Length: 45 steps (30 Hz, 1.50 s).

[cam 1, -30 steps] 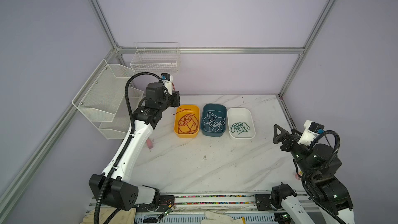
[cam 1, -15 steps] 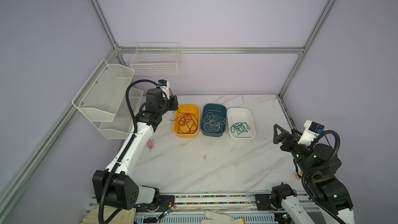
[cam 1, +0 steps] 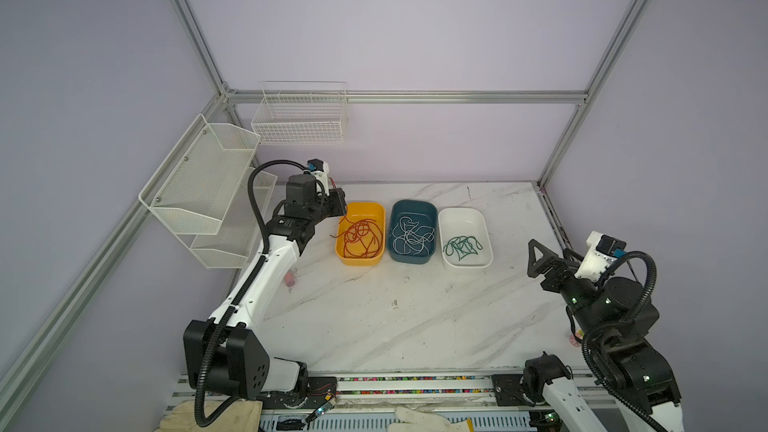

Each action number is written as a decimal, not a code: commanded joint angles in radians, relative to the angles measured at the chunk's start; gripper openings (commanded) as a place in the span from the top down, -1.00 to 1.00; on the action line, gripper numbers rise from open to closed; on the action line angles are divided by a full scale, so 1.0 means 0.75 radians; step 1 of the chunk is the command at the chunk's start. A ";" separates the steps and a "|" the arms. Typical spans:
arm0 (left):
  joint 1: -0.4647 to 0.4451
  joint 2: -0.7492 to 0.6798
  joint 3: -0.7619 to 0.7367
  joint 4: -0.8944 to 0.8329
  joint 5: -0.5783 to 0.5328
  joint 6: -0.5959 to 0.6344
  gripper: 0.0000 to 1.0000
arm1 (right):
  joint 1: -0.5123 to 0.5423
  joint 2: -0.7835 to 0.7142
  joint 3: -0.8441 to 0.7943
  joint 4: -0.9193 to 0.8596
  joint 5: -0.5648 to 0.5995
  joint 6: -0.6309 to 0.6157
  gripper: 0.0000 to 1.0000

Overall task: Untangle the cables
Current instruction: 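Carry the red wire over the yellow tub with the left gripper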

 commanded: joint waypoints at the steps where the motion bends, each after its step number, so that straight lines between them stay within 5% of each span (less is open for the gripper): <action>1: 0.000 -0.060 0.091 0.025 0.038 -0.050 1.00 | -0.008 -0.013 -0.016 0.038 -0.014 -0.014 -0.95; 21: -0.167 -0.021 0.048 0.075 0.025 -0.115 1.00 | -0.017 -0.013 -0.019 0.040 -0.027 -0.013 -0.95; 30: -0.163 -0.024 -0.140 0.142 -0.052 -0.103 1.00 | -0.015 -0.013 -0.022 0.042 -0.036 -0.015 -0.95; 45: -0.143 0.132 -0.145 0.060 -0.172 -0.127 1.00 | -0.016 -0.017 -0.025 0.044 -0.044 -0.017 -0.95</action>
